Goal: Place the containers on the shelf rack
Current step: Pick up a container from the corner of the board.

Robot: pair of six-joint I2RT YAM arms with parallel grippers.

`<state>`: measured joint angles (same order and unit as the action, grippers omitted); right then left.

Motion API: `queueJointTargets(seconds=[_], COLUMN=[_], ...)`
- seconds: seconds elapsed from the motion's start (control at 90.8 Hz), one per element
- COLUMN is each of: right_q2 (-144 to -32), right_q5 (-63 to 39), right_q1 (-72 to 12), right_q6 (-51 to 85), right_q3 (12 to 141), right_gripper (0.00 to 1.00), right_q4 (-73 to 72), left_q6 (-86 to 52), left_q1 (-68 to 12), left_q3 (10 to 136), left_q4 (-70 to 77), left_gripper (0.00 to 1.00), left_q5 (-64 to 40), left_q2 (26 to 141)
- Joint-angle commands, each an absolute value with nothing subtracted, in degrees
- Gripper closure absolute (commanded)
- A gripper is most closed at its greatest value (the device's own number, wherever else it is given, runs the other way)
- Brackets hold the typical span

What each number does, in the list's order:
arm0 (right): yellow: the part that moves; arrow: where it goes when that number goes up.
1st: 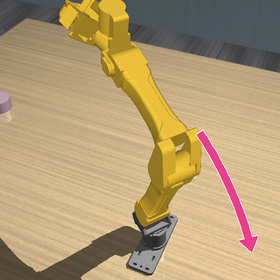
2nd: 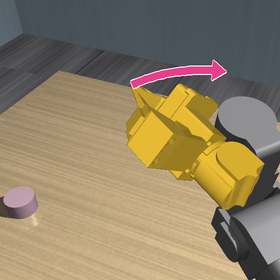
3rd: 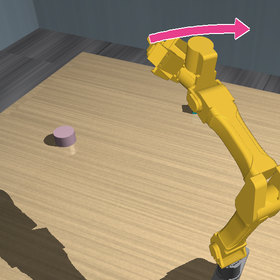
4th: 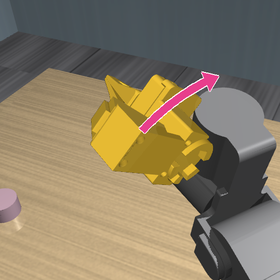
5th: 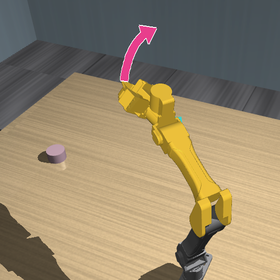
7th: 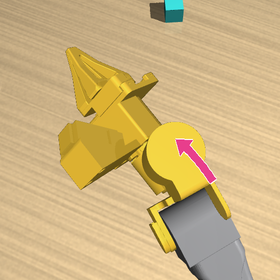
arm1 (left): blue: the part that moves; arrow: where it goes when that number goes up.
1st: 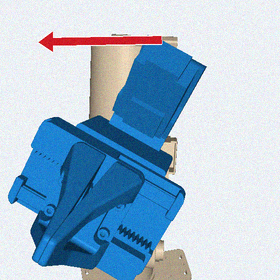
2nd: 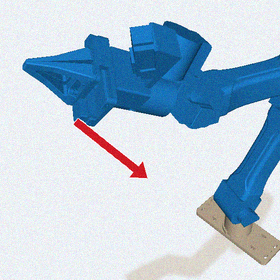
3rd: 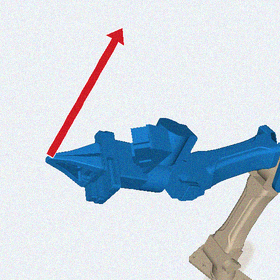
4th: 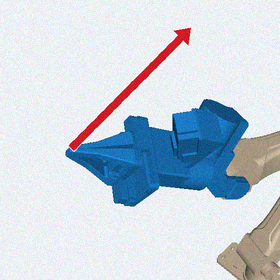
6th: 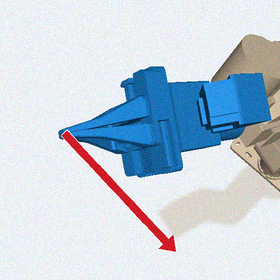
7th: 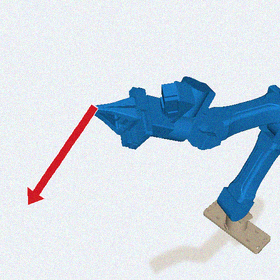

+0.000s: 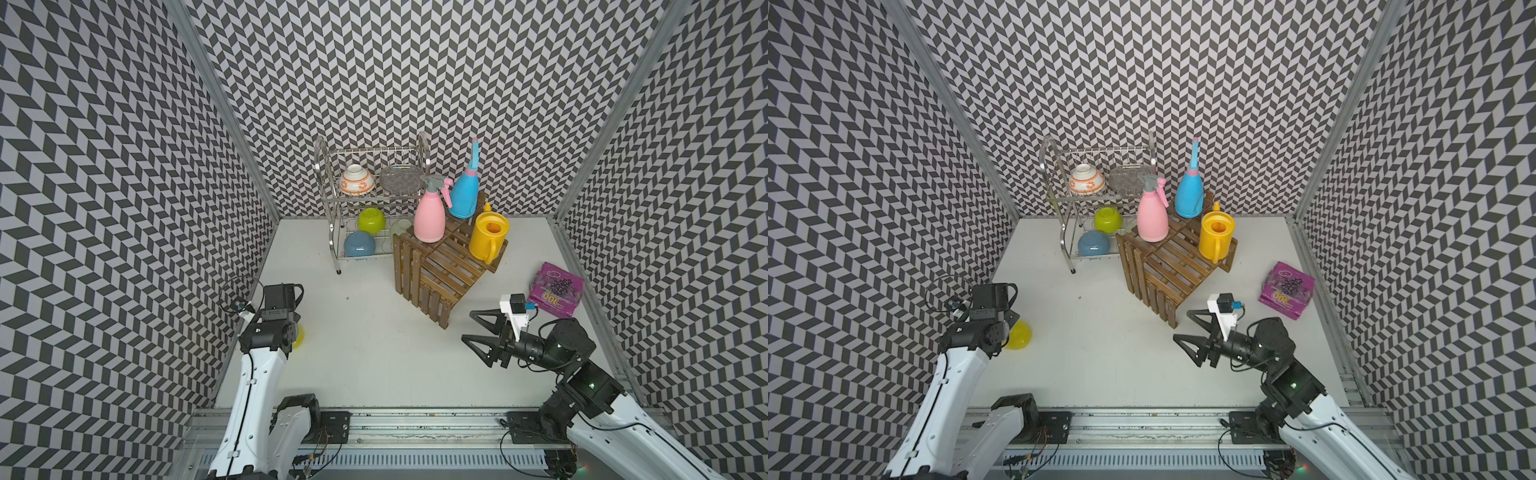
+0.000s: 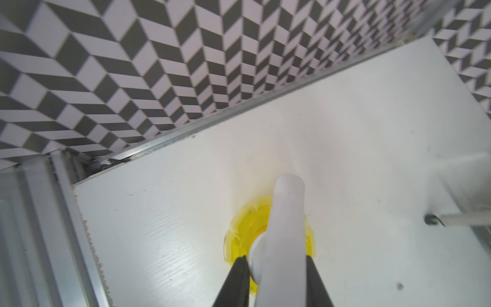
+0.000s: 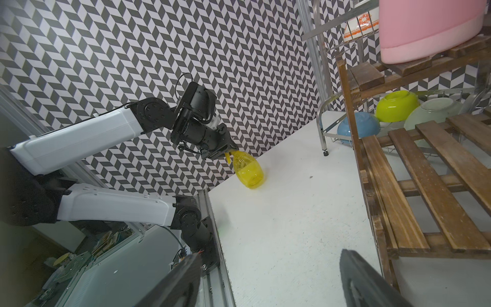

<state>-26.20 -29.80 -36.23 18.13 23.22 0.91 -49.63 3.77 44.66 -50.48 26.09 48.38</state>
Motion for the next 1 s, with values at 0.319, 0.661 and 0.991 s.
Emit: queueJointTargets(seconds=[0.319, 0.661, 0.991], right_q2=[-23.77, -21.91, -24.86], right_q5=[-28.68, -26.59, -27.87], right_q1=[-36.48, -36.47, -36.31], right_q6=[18.25, 18.87, 24.72], right_q3=[21.57, 21.21, 20.66], right_gripper=[0.15, 0.15, 0.13], right_q4=[-2.27, -1.98, -4.56], left_q6=[-44.62, -35.71, -26.59], left_q1=[-9.73, -19.46, -28.79], left_q3=[44.60, 45.40, 40.92], left_q4=[-49.75, -45.60, -32.09], left_gripper=[1.00, 1.00, 1.00], left_q5=[2.00, -12.58, -25.12], left_q2=[42.48, 44.16, 42.32])
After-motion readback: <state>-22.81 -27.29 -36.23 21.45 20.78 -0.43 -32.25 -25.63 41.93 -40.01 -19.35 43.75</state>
